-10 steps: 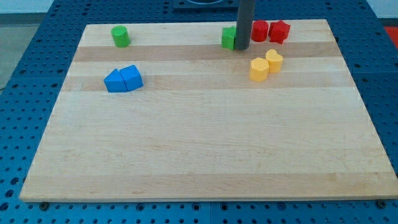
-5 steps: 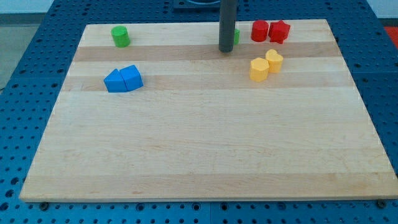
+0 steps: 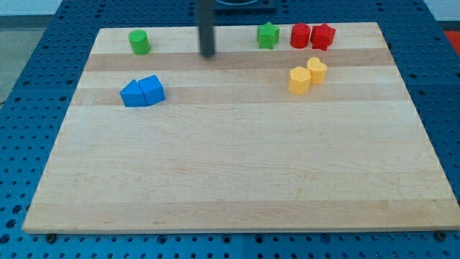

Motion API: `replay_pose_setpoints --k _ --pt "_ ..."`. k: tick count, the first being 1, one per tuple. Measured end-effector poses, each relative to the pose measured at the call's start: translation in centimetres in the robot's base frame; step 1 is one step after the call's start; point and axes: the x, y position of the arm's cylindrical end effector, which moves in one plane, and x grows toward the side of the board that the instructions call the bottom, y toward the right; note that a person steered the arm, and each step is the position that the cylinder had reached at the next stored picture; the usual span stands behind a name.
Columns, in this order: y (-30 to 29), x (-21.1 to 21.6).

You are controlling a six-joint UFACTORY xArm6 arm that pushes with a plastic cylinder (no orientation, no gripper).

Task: Place the green blocks to the left of the red blocks

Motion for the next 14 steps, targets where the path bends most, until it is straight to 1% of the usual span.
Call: replay_pose_setpoints --k 1,2,3,4,5,6,7,8,9,11,13,14 --pt "-10.0 0.3" --pt "-16.0 0.0" --pt "-13.7 -1.1" --pt "-9.6 -1.4" --pt "-12.3 -2.9" --pt "-11.0 -4.5" --pt "-4.3 -3.7" --pt "0.2 -2.9" --pt "-1.6 -1.9" --pt "6.0 -1.9" --pt "6.7 -1.9" --pt "8.1 0.6"
